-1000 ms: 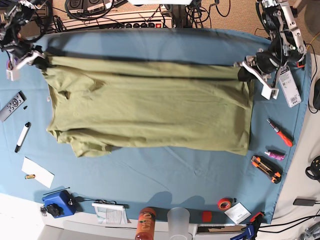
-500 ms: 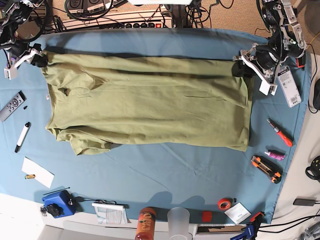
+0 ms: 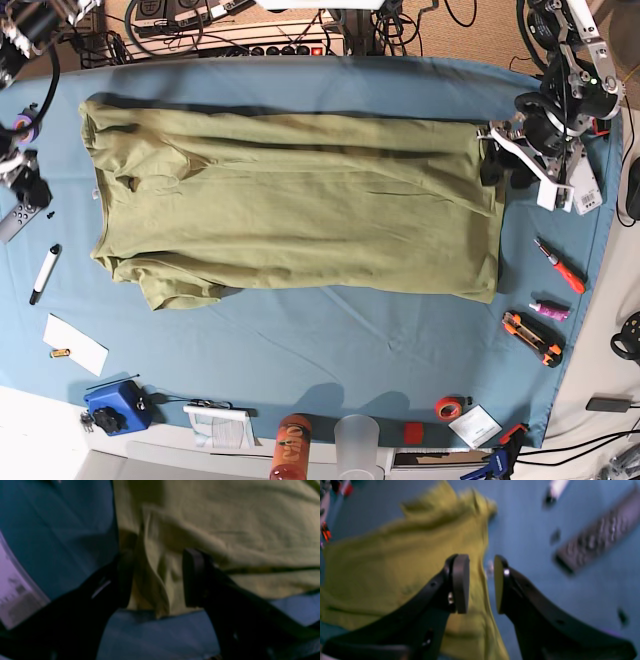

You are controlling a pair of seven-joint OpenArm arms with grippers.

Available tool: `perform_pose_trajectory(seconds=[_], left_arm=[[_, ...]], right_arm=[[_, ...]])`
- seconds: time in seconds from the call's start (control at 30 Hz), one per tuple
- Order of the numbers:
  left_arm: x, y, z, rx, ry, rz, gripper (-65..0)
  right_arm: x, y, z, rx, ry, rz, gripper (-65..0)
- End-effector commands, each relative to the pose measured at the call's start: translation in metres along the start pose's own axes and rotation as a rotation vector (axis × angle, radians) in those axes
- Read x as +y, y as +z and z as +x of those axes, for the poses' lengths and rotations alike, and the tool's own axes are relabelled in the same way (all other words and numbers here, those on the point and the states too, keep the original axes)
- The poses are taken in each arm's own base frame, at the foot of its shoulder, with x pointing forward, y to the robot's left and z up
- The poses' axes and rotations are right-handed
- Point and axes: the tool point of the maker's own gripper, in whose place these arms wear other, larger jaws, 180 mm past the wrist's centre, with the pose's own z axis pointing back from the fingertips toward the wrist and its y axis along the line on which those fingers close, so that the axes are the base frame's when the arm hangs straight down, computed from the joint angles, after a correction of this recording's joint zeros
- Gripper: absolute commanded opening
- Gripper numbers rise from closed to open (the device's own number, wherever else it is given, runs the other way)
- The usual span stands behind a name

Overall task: Layout the t-shirt on the table in an organized manner, then fold the t-shirt properly
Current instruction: 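Release the right gripper and move it down to the hem corner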

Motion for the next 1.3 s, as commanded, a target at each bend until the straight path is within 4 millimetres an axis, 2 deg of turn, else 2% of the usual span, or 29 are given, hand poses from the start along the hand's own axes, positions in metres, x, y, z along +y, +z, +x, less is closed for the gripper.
perform_pose_trajectory(seconds=[0.0,0.13,0.4,0.57,0.77,0.93,1.1,1.27], left_arm=[[0.001,0.001,0.016,-0.049,-0.025,0.007,-33.0],[0.021,-0.006,0.020,-0.034,-0.032,0.097,-33.0],[0.046,-0.002,0.031,-0.037,-0.100,0.210,-33.0],[0.052,0.001,0.034,-0.032,-0.124,0.226,-33.0],[0.052,0.001,0.034,-0.032,-0.123,0.225,-33.0],[0.052,0.001,0.034,-0.033,-0.122,0.224,-33.0],[0.051,0.000,0.033,-0.034,-0.116,0.224,-33.0],[0.051,0.000,0.033,-0.034,-0.115,0.223,-33.0]], right_arm=[[-0.001,0.002,0.027,-0.048,0.056,-0.023,-47.4],[0.001,-0.030,0.057,-0.058,0.194,-0.111,-47.4],[0.061,-0.111,0.095,0.062,0.693,-0.153,-47.4],[0.095,-0.155,0.094,0.168,0.858,-0.100,-47.4],[0.098,-0.199,0.072,0.360,0.991,-0.073,-47.4],[0.108,-0.214,0.061,0.419,1.065,-0.040,-47.4],[0.101,-0.211,0.043,0.524,1.104,-0.064,-47.4],[0.103,-0.212,0.045,0.508,1.105,-0.057,-47.3]])
